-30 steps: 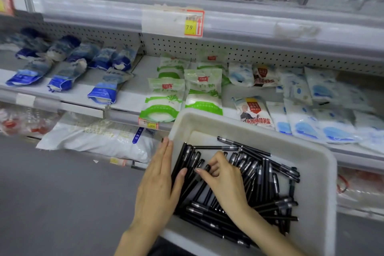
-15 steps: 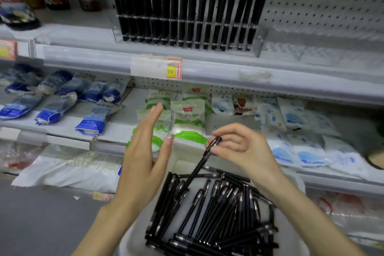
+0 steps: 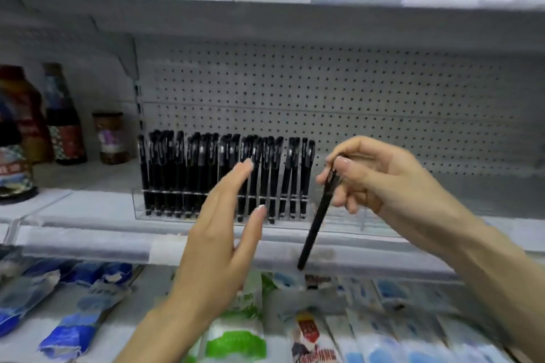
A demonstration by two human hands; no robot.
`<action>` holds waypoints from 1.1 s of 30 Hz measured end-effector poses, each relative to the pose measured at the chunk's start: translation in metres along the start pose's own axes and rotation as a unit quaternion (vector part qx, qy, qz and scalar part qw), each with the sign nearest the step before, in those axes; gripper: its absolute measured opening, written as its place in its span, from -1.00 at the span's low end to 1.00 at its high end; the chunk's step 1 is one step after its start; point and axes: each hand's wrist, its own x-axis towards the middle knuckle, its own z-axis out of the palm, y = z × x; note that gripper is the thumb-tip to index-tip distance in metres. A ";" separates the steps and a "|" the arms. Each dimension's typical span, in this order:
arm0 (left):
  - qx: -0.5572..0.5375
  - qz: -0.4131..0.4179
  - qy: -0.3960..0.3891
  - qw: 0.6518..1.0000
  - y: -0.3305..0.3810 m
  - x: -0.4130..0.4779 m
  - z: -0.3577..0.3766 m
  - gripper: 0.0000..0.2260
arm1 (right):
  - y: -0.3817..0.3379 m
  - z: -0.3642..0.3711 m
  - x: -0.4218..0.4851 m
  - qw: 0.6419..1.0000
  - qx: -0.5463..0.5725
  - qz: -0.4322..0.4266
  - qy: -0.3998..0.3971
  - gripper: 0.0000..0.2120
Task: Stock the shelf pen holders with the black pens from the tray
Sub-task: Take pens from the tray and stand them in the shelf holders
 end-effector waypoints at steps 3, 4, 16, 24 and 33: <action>0.048 0.009 -0.047 0.998 -0.017 0.006 0.014 -0.54 | -0.011 -0.004 0.022 0.999 -0.016 -0.025 0.027 -0.83; 0.080 0.019 -0.059 0.995 -0.022 0.005 0.019 -0.54 | -0.012 -0.005 0.030 0.998 -0.028 -0.035 0.034 -0.84; 0.226 0.053 -0.124 0.965 -0.057 -0.006 0.042 -0.53 | 0.014 -0.006 0.083 0.982 -0.152 -0.104 0.050 -0.88; 0.232 0.045 -0.130 0.963 -0.062 -0.008 0.048 -0.53 | 0.026 -0.008 0.090 0.982 -0.158 -0.099 0.032 -0.89; 0.221 0.043 -0.131 0.965 -0.063 -0.010 0.049 -0.52 | 0.037 -0.004 0.096 0.983 -0.170 -0.069 0.029 -0.86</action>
